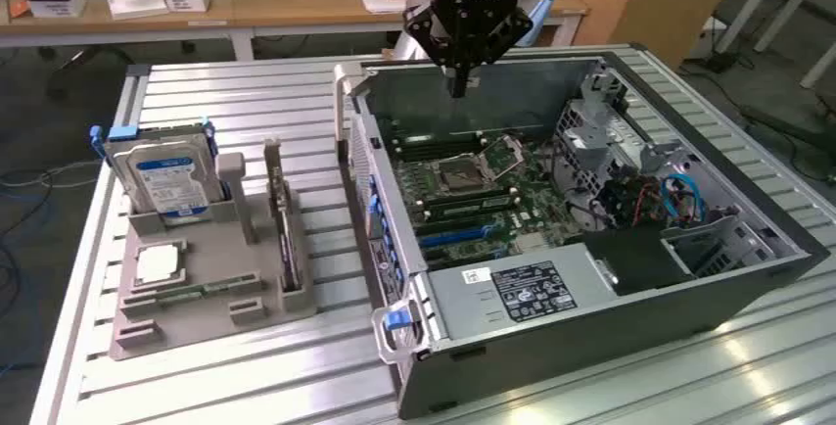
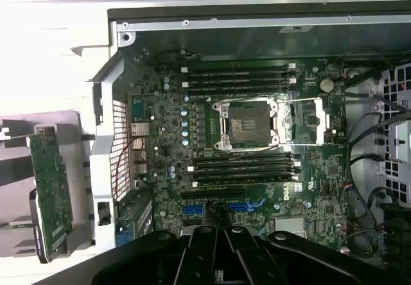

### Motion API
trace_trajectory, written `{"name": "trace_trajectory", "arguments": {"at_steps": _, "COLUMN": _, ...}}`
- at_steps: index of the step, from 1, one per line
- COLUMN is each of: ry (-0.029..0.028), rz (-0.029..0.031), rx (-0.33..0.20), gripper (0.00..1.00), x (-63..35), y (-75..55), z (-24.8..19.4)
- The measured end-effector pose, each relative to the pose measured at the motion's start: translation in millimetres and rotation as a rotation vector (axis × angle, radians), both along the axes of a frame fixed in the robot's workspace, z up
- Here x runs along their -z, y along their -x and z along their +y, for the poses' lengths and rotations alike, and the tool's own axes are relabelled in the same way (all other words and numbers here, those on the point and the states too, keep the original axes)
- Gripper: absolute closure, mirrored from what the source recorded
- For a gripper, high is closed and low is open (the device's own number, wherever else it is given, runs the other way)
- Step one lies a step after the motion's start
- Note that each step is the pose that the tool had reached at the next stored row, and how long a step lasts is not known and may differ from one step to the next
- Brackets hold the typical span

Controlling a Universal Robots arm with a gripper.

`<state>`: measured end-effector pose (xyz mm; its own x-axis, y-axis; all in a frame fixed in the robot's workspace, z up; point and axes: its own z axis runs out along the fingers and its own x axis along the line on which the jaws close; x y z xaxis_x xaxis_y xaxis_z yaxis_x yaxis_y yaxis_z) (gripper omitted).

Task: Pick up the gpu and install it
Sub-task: 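Reach for the gpu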

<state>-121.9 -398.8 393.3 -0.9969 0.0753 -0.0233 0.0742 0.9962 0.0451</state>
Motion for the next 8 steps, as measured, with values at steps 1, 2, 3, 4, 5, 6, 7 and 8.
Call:
{"name": "trace_trajectory", "arguments": {"at_steps": 1, "ry": 0.0, "rz": 0.0, "rx": 0.0, "gripper": 0.9, "x": 0.0, "y": 0.0, "z": 0.0}}
{"name": "trace_trajectory", "arguments": {"at_steps": 2, "ry": 0.0, "rz": 0.0, "rx": 0.0, "gripper": 0.9, "x": 0.0, "y": 0.0, "z": 0.0}}
{"name": "trace_trajectory", "arguments": {"at_steps": 3, "ry": 0.0, "rz": 0.0, "rx": 0.0, "gripper": 0.9, "x": 0.0, "y": 0.0, "z": 0.0}}
{"name": "trace_trajectory", "arguments": {"at_steps": 4, "ry": 0.0, "rz": 0.0, "rx": 0.0, "gripper": 0.9, "x": 0.0, "y": 0.0, "z": 0.0}}
{"name": "trace_trajectory", "arguments": {"at_steps": 5, "ry": 0.0, "rz": -0.0001, "rx": 0.0, "gripper": 0.9, "x": 0.0, "y": 0.2, "z": 0.0}}
{"name": "trace_trajectory", "arguments": {"at_steps": 6, "ry": 0.0, "rz": -0.0001, "rx": 0.0, "gripper": 0.9, "x": 0.1, "y": 0.7, "z": 0.0}}
{"name": "trace_trajectory", "arguments": {"at_steps": 7, "ry": 0.0, "rz": 0.0, "rx": 0.0, "gripper": 0.9, "x": 0.1, "y": 1.3, "z": 0.0}}
{"name": "trace_trajectory", "arguments": {"at_steps": 8, "ry": 0.0, "rz": 0.0, "rx": 0.0, "gripper": 0.9, "x": 0.0, "y": 2.0, "z": 0.0}}
